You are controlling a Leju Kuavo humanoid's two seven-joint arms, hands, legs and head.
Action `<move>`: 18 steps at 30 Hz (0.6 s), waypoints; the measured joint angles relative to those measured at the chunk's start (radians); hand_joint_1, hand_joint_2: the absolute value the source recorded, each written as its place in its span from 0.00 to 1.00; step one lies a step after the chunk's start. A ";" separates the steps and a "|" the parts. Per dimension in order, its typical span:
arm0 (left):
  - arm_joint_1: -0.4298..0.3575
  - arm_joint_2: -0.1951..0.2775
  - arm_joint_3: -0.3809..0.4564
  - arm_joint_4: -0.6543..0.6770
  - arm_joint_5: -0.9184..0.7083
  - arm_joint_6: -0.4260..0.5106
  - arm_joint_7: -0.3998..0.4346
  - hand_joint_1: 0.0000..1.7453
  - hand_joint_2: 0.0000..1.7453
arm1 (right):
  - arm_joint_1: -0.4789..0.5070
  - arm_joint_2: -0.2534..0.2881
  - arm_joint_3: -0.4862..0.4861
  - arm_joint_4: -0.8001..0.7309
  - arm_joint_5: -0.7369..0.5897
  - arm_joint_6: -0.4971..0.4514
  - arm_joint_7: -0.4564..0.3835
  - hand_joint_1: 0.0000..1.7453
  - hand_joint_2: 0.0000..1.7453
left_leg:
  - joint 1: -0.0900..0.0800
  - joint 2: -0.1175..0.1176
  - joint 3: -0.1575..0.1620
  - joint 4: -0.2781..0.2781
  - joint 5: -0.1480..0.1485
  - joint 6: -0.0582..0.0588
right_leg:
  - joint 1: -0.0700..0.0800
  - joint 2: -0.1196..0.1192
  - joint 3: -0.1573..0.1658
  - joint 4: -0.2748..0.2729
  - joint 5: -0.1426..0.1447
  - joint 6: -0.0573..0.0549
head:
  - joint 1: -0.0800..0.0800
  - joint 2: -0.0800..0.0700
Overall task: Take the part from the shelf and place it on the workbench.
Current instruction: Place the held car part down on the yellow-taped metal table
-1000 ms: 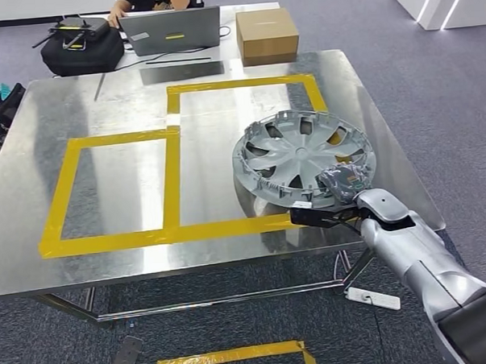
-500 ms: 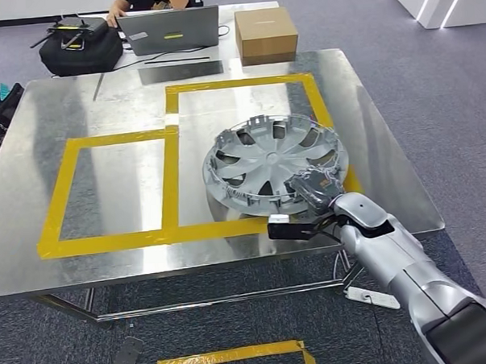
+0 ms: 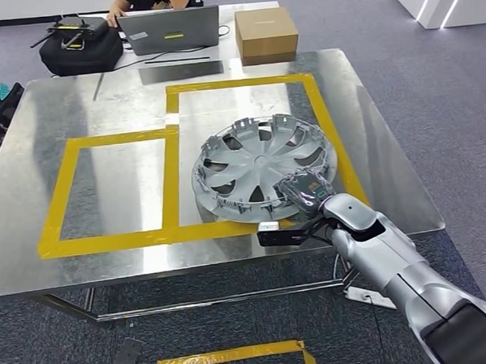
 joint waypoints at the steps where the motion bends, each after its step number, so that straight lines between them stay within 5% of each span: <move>1: 0.001 0.000 0.000 0.000 0.001 0.000 0.000 0.00 1.00 | 0.000 -0.001 0.002 0.000 0.001 0.001 0.007 1.00 1.00 | 0.000 0.000 0.000 0.000 0.000 0.000 | 0.000 0.000 0.000 0.000 0.000 0.000 | 0.000 0.000; 3: 0.003 0.000 0.000 0.000 0.002 0.000 0.000 0.00 1.00 | -0.001 -0.003 0.003 0.000 0.000 0.005 0.014 1.00 1.00 | 0.000 0.000 0.000 0.000 0.000 0.000 | 0.000 0.000 0.000 0.000 0.000 0.000 | 0.000 0.000; 7: 0.004 0.000 -0.002 0.000 -0.003 0.001 0.002 0.00 1.00 | -0.005 -0.005 0.004 0.000 -0.011 0.020 0.011 0.00 1.00 | 0.000 0.000 0.000 0.000 0.000 0.000 | 0.000 0.000 0.000 0.000 0.000 0.000 | 0.000 0.000; 18: 0.004 0.000 -0.026 0.000 -0.015 0.007 0.017 0.00 1.00 | -0.011 -0.006 0.011 0.003 -0.023 0.040 -0.004 0.00 1.00 | 0.000 0.000 0.000 0.000 0.000 0.000 | 0.000 0.000 0.000 0.000 0.000 0.000 | 0.000 0.000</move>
